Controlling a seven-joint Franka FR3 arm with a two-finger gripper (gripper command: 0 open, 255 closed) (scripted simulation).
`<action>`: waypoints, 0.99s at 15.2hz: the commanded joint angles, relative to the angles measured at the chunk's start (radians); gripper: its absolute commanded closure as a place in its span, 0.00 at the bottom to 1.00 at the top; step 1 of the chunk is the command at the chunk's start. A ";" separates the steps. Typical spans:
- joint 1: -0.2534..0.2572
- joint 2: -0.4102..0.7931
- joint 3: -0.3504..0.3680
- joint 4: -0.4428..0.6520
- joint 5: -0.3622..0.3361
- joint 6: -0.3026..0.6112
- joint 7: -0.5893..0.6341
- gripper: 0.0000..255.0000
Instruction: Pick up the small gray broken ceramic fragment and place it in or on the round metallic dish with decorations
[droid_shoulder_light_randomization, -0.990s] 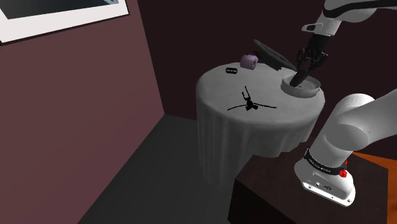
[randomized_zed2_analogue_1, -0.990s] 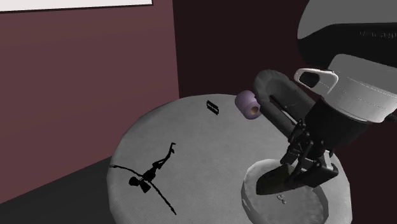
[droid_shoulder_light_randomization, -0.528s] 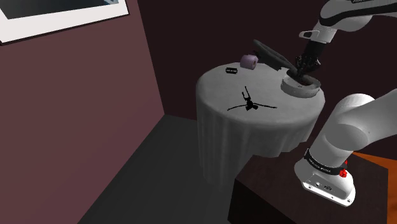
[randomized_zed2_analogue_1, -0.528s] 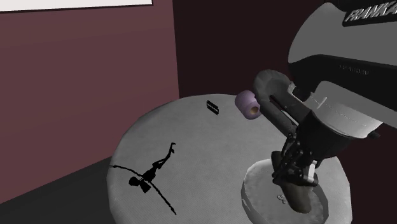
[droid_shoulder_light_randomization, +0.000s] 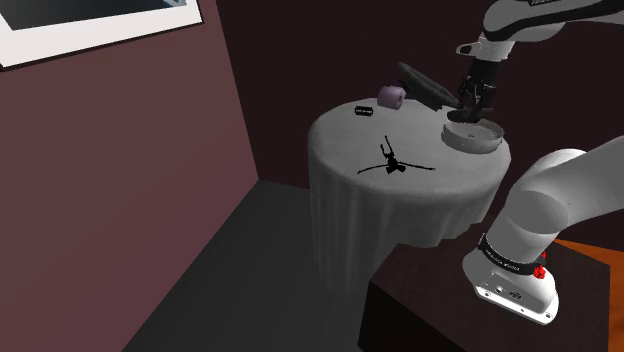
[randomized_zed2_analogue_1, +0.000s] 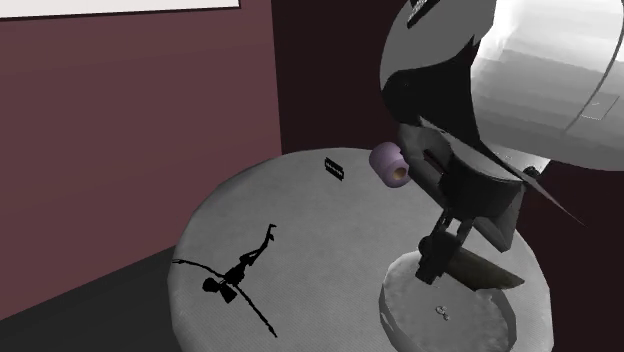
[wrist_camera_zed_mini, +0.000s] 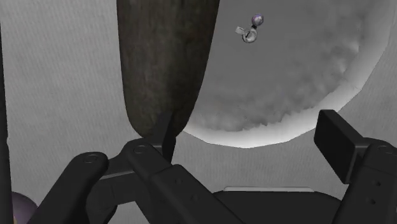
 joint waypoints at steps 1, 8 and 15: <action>-0.062 0.075 0.124 0.027 -0.012 0.070 0.343 0.00; -0.073 0.106 0.123 -0.029 -0.026 0.155 0.395 0.00; -0.074 0.113 0.117 -0.046 -0.029 0.178 0.395 0.00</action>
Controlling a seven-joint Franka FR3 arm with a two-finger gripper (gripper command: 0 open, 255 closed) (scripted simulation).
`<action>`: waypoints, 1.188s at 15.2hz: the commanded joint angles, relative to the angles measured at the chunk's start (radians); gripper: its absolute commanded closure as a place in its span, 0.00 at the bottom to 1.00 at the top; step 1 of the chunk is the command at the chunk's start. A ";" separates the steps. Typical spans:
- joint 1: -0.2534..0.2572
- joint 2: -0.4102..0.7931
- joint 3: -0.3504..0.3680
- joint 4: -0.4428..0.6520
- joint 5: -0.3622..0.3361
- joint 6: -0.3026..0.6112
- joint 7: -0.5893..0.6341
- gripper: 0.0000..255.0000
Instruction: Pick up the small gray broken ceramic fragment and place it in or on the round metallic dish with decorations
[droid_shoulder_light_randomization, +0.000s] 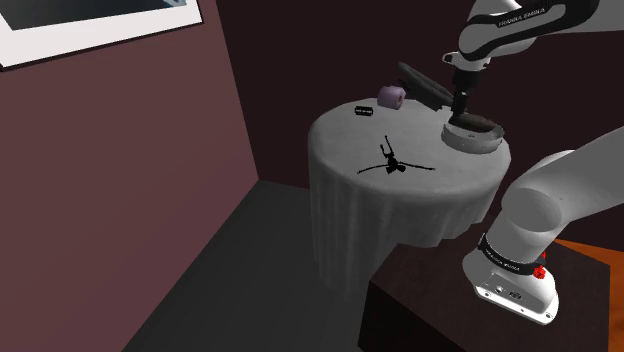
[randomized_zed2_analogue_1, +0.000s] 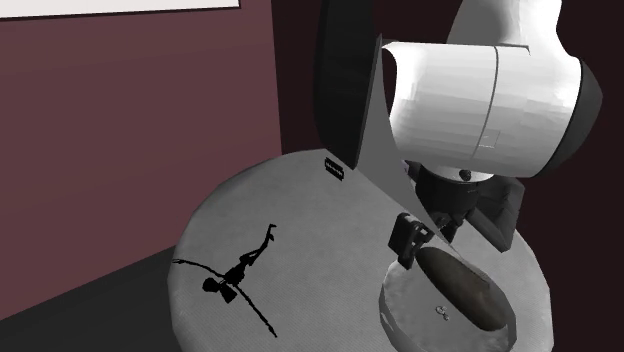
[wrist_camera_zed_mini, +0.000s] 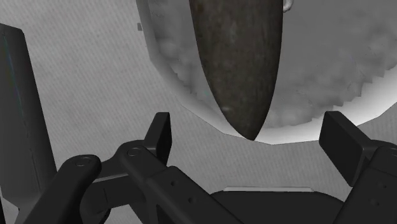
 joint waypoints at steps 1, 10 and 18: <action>0.000 0.000 0.000 0.000 0.000 0.000 0.000 0.00; 0.000 0.000 0.000 0.000 0.000 0.000 0.000 1.00; 0.003 -0.019 0.018 0.066 0.010 -0.085 -0.001 1.00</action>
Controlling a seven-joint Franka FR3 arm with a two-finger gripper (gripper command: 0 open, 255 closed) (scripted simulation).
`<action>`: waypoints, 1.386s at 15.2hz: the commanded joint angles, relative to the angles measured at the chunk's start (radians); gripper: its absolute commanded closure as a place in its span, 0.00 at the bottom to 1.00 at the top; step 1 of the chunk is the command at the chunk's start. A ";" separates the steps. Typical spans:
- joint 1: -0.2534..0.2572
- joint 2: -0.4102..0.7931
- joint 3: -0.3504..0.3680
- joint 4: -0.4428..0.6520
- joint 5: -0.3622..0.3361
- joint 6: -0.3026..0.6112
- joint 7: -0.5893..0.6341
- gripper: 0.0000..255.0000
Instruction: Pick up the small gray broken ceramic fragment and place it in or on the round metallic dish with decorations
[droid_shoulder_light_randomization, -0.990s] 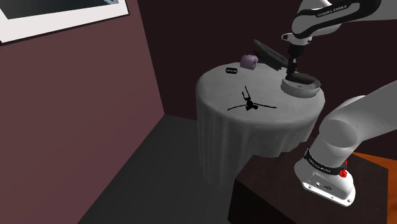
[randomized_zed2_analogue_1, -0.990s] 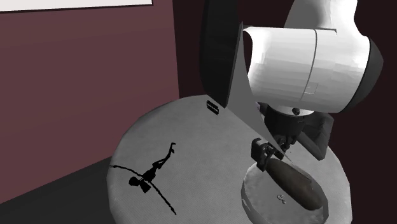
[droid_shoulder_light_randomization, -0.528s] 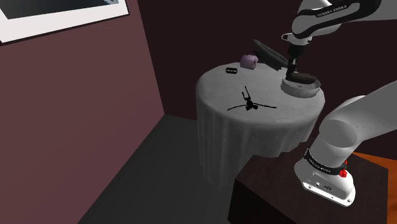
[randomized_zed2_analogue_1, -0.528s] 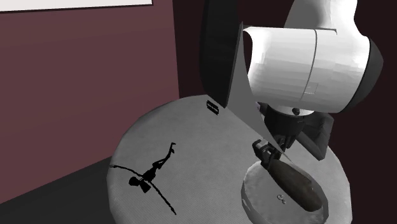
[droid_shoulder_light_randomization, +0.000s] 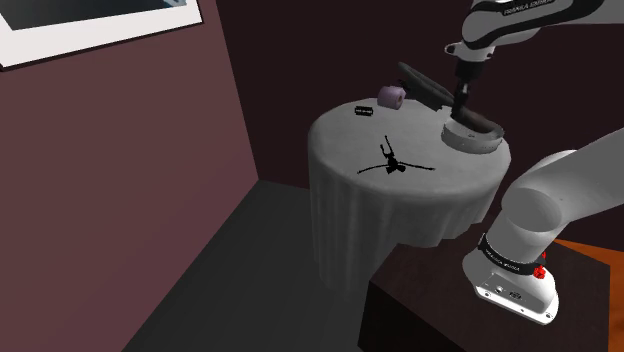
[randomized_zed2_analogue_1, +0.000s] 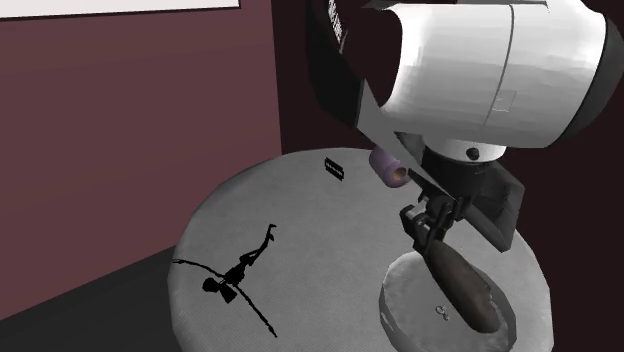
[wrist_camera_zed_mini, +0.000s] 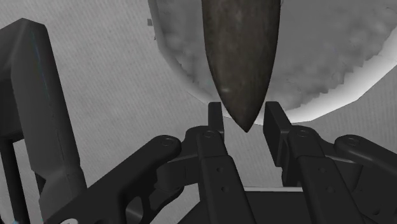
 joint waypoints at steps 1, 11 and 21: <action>0.001 -0.004 0.005 0.024 0.003 -0.029 -0.001 1.00; 0.009 -0.012 0.030 0.151 0.021 -0.163 -0.007 1.00; -0.004 -0.087 0.059 0.073 0.009 -0.164 0.024 1.00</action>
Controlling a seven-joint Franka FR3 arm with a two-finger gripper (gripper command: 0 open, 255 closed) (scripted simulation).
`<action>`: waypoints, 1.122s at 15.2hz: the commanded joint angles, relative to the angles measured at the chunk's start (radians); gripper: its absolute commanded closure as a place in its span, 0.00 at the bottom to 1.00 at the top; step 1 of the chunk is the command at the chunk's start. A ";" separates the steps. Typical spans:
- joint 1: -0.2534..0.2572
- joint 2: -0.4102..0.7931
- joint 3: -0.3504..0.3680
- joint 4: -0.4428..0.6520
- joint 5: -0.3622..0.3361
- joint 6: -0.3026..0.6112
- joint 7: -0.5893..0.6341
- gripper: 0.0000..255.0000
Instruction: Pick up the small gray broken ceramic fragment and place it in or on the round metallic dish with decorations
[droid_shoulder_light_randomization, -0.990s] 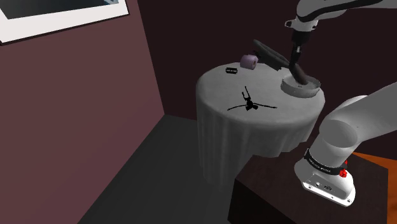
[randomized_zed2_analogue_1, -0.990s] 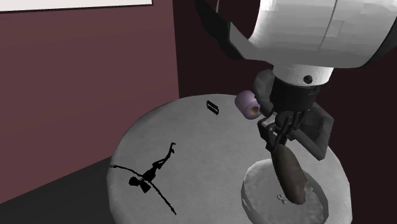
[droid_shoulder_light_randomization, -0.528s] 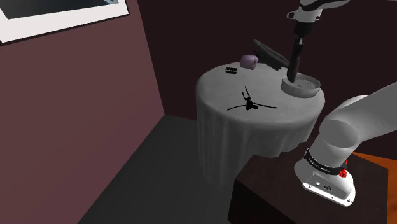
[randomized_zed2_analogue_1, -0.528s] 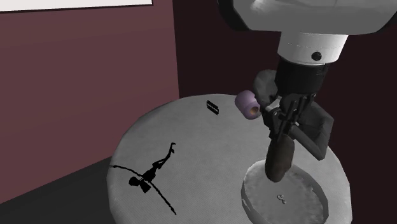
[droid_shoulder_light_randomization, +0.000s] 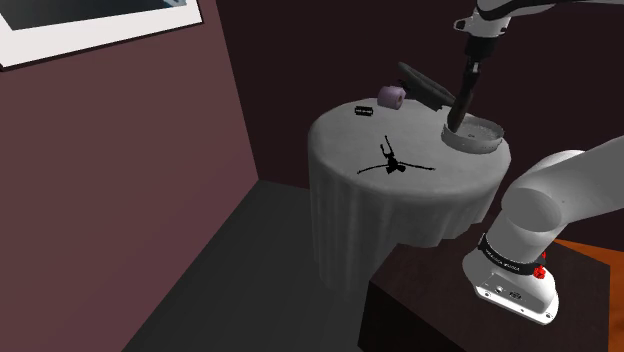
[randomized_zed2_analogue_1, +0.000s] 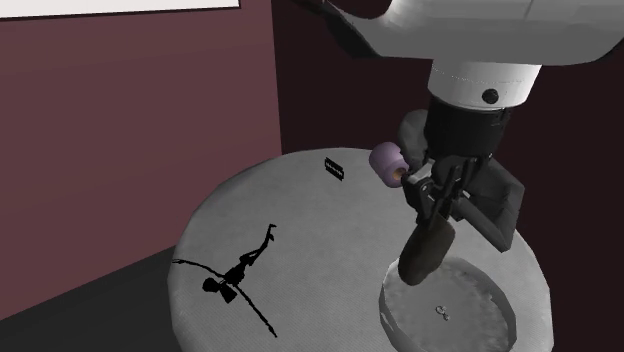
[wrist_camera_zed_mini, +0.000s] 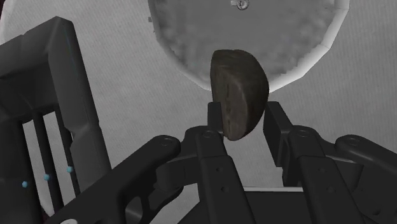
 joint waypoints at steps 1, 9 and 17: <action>-0.002 0.001 -0.004 -0.036 -0.002 0.015 0.003 1.00; -0.013 0.008 -0.022 -0.138 -0.017 0.124 0.006 1.00; -0.016 0.011 -0.024 -0.154 -0.019 0.143 0.005 1.00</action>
